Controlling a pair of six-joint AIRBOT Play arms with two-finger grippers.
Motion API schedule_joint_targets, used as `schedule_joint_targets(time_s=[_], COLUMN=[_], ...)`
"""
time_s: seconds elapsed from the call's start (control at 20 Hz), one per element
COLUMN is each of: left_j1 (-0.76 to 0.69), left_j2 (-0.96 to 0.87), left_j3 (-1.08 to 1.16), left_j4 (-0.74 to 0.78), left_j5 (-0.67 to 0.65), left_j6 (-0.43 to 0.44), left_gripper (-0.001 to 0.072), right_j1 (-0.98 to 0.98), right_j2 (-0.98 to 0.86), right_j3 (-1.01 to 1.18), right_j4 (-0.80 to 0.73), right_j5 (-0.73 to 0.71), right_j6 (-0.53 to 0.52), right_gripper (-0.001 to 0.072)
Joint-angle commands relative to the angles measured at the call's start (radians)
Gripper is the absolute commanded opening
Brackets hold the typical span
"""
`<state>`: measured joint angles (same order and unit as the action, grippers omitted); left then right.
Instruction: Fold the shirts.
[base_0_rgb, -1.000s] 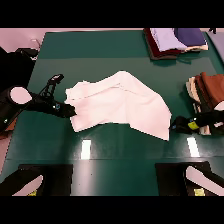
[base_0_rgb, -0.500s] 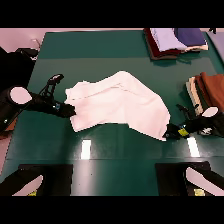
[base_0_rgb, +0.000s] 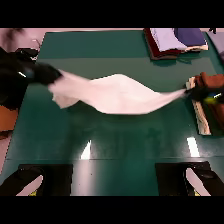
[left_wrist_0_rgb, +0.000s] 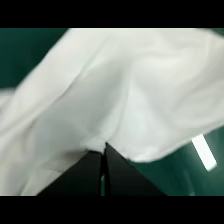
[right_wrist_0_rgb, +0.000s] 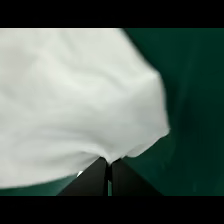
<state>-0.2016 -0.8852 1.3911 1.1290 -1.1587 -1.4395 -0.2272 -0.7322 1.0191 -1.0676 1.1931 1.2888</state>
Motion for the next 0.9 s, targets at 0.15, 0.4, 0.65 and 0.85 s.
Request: schedule_joint_targets(time_s=[0.15, 0.4, 0.65, 0.85], left_j1=[0.0, 0.0, 0.0, 0.0], left_j2=[0.051, 0.051, 0.042, -0.052], left_j3=[0.602, 0.774, 0.582, 0.251], left_j4=[0.067, 0.152, 0.367, 0.42], left_j5=[-0.019, -0.031, -0.084, -0.036], left_j6=[-0.032, -0.093, -0.158, -0.196], left_gripper=[0.0019, 0.0019, 0.0019, 0.0018], right_j1=[-0.168, -0.248, -0.227, -0.087], right_j2=[0.056, -0.104, -0.243, -0.394], right_j3=[0.622, 0.996, 1.033, 0.822], right_j4=[0.0, 0.003, 0.002, -0.035], right_j5=[0.039, 0.22, 0.28, 0.281], right_j6=[0.001, 0.005, 0.04, 0.039], right_gripper=[0.0014, 0.0013, 0.0012, 0.0012])
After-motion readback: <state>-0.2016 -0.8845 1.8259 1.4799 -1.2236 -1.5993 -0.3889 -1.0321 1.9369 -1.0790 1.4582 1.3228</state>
